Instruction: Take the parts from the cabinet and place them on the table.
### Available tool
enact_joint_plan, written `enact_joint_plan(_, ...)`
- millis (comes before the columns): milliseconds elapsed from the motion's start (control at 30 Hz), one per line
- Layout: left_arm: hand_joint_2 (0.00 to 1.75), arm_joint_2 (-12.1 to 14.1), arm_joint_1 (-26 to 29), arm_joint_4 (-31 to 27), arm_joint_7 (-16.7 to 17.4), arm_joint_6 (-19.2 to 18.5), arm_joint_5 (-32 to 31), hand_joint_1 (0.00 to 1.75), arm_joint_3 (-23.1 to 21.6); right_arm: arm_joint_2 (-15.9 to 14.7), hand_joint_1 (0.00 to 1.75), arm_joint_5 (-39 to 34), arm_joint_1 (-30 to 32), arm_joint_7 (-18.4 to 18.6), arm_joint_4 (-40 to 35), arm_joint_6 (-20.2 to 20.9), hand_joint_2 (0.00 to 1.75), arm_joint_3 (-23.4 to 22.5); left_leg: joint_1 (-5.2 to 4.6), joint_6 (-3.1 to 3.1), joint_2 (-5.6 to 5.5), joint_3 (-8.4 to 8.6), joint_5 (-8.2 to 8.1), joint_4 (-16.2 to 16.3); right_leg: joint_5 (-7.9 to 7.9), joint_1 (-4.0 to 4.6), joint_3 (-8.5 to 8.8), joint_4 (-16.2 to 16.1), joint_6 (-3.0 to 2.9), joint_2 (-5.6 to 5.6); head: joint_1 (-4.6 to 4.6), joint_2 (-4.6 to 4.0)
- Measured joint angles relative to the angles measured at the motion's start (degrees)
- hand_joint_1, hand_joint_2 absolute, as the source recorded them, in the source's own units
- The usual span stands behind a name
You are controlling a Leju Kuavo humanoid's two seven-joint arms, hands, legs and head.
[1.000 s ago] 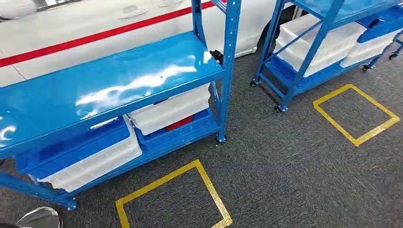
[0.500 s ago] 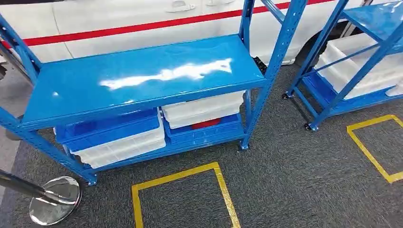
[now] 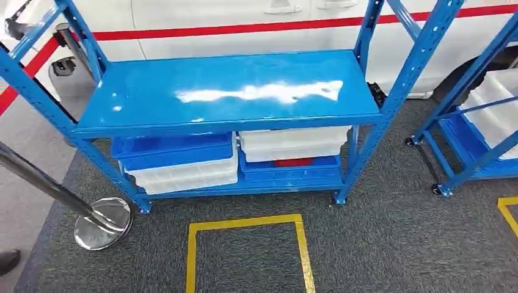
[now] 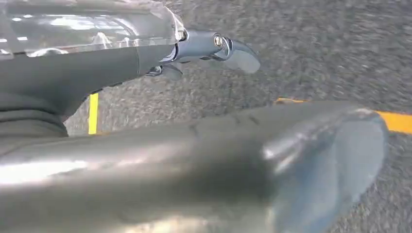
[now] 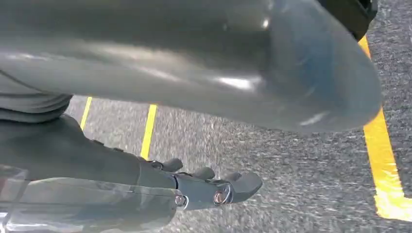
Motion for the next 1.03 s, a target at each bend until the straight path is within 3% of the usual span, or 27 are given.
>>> enact_joint_plan(67, 0.0, 0.1, -0.2, 0.0, 0.0, 0.0, 0.0, 0.0, 0.0, 0.0, 0.0, 0.0, -0.1, 0.0, 0.0, 0.0, 0.0, 0.0, -0.34, 0.86, 1.75, 5.97, 4.33, -10.8, -0.28, 0.12, 0.45, 0.0, 0.23, -0.81, 0.0, 0.0)
enact_joint_plan(100, 0.0, 0.2, -0.3, 0.0, 0.0, -0.1, 0.0, 0.0, 0.0, 0.0, 0.0, -0.3, -0.1, 0.3, 0.0, 0.1, 0.0, -0.1, -0.82, 1.36, 2.18, 7.11, 3.83, -13.2, -0.44, 0.28, 0.43, 0.0, 0.54, -1.37, 0.02, 0.0)
enact_joint_plan(233, 0.0, 0.5, 0.2, 0.0, 0.0, -0.1, 0.0, 0.0, 0.0, 0.2, 0.0, -1.4, -1.1, 3.3, 0.0, 0.0, 0.0, -0.7, -1.33, 2.67, 1.57, 7.08, 4.31, -14.0, -0.26, 0.03, 0.99, -0.5, 1.74, -2.04, 0.0, 0.0)
enact_joint_plan(267, 0.0, 0.5, 0.1, 0.0, 0.0, -0.2, 0.0, 0.0, 0.0, 0.2, 0.0, -1.4, -1.1, 3.7, 0.0, -0.1, 1.75, -0.8, -0.5, 2.9, 1.33, 8.2, 5.08, -15.2, -0.67, -0.05, 1.19, 0.1, 2.11, -1.18, 0.0, 0.0)
enact_joint_plan(300, 0.0, 0.5, 0.0, 0.0, 0.0, -0.2, 0.1, 0.0, 0.0, 0.2, 0.0, -1.6, -0.9, 4.0, 0.0, -0.3, 1.75, -1.0, -0.57, 3.27, 1.14, 8.4, 5.26, -15.6, -1.87, -0.13, 0.47, 1.7, 2.28, 1.3, 0.02, 0.0)
enact_joint_plan(333, 0.0, 0.5, -0.3, 0.0, 0.0, -0.2, 0.3, 0.0, 0.0, 0.2, 0.0, -1.8, -0.8, 4.5, 0.0, -0.4, 1.75, -1.2, -0.64, 3.4, 0.96, 8.3, 5.37, -15.6, -4.2, -0.18, -1.49, 5.5, 2.37, 2.98, 0.02, 0.0)
enact_joint_plan(400, 0.0, 0.5, -0.4, 0.0, 0.1, -0.2, 0.6, 0.0, 0.0, 0.2, 0.0, -2.1, -0.6, 5.7, 0.0, -1.1, 1.75, -1.7, -0.75, 3.53, 0.62, 8.22, 5.28, -15.6, -8.19, -0.29, -6.25, 14.7, 2.61, 3.88, 0.02, 0.0)
enact_joint_plan(433, 0.0, 0.4, -0.3, 0.0, 0.1, -0.2, 0.7, 0.0, 0.0, 0.2, 0.0, -2.1, -0.5, 6.2, 0.0, -1.3, 1.75, -1.8, -0.71, 3.63, 0.43, 8.22, 5.22, -15.5, -8.56, -0.34, -7.87, 17.4, 2.8, 3.91, 0.02, 0.0)
enact_joint_plan(467, 0.0, 0.3, -0.2, 0.0, 0.2, -0.2, 0.8, 0.0, 0.0, 0.2, 0.0, -2.1, -0.4, 7.0, 0.0, -2.0, 1.75, -1.9, -0.69, 3.64, 0.14, 8.31, 5.11, -15.4, -7.29, -0.57, -8.05, 17.1, 3.3, 3.92, 0.02, 0.0)
enact_joint_plan(500, 0.0, 0.3, -0.2, 0.0, 0.2, -0.2, 0.9, 0.0, 0.0, 0.2, 0.0, -2.1, -0.2, 7.3, 0.0, -2.5, 0.0, -1.9, -0.57, 3.62, -0.14, 8.38, 4.93, -15.2, -5.09, -0.93, -6.97, 14.4, 3.76, 3.91, 0.02, 0.0)
enact_joint_plan(567, 0.0, 0.1, -0.1, 0.0, 0.2, -0.1, 1.1, 0.0, 0.0, 0.1, 0.0, -2.1, -0.1, 7.5, 0.0, -3.0, 0.0, -2.1, -0.16, 3.15, -0.72, 8.34, 4.16, -14.0, 1.15, -1.99, -1.75, 3.0, 4.88, 3.9, 0.02, 0.0)
enact_joint_plan(600, 0.0, 0.2, -0.1, 0.0, 0.1, -0.1, 1.3, 0.0, 0.0, 0.2, 0.0, -2.2, -0.1, 7.3, 0.0, -2.9, 0.0, -2.3, -0.41, 2.71, -0.85, 7.86, 3.66, -13.2, 0.34, -2.09, -0.76, 0.7, 5.22, 4.27, 0.02, 0.0)
enact_joint_plan(633, 0.0, 0.2, -0.1, -0.1, 0.1, -0.1, 1.5, 0.0, 0.0, 0.4, 0.0, -2.3, -0.1, 6.9, 0.0, -2.7, 0.0, -2.4, -0.6, 2.36, -1.05, 7.4, 2.96, -12.3, 1.12, -1.96, -1.0, 0.5, 3.65, 4.87, 0.0, 0.0)
enact_joint_plan(667, 0.0, 0.1, 0.0, -0.1, -0.1, 0.0, 1.6, 0.0, 0.0, 0.3, 0.0, -2.4, -0.2, 6.7, 0.0, -2.7, 0.0, -2.5, -0.75, 2.36, -1.04, 7.31, 3.21, -12.6, 0.41, -1.87, -1.06, 0.8, 3.67, 4.6, -0.02, 0.0)
enact_joint_plan(833, 0.0, -0.2, 0.5, -0.1, -0.5, 0.0, 1.6, 0.0, 0.0, 0.3, 0.0, -2.7, 0.0, 6.0, 0.0, -2.9, 0.0, -2.9, -0.53, 1.77, -1.14, 7.59, 3.32, -13.1, 0.49, -1.54, -1.08, 0.8, 3.13, 4.61, -0.02, 0.0)
enact_joint_plan(867, 0.0, -0.2, 0.5, -0.1, -0.5, 0.0, 1.6, 0.0, 0.0, 0.3, 0.0, -2.7, 0.0, 6.0, 0.0, -2.9, 1.75, -3.0, -0.52, 1.65, -1.14, 7.64, 3.31, -13.1, 0.47, -1.53, -1.07, 0.8, 3.06, 4.61, -0.02, 0.0)
enact_joint_plan(900, 1.75, -0.3, 0.5, -0.1, -0.5, 0.0, 1.6, 0.0, 0.0, 0.3, 0.0, -2.8, 0.0, 6.0, 0.0, -2.9, 1.75, -3.0, -0.52, 1.61, -1.14, 7.67, 3.33, -13.2, 0.43, -1.53, -1.06, 0.8, 2.99, 4.61, -0.02, 0.0)
enact_joint_plan(1033, 1.75, -0.4, 0.5, -0.1, -0.6, 0.0, 1.8, 0.0, 0.0, 0.3, 0.0, -2.8, 0.0, 6.0, 0.0, -3.0, 1.75, -3.2, -0.5, 1.54, -1.13, 7.68, 3.3, -13.2, 0.38, -1.36, -1.06, 0.8, 2.93, 4.61, -0.02, 0.0)
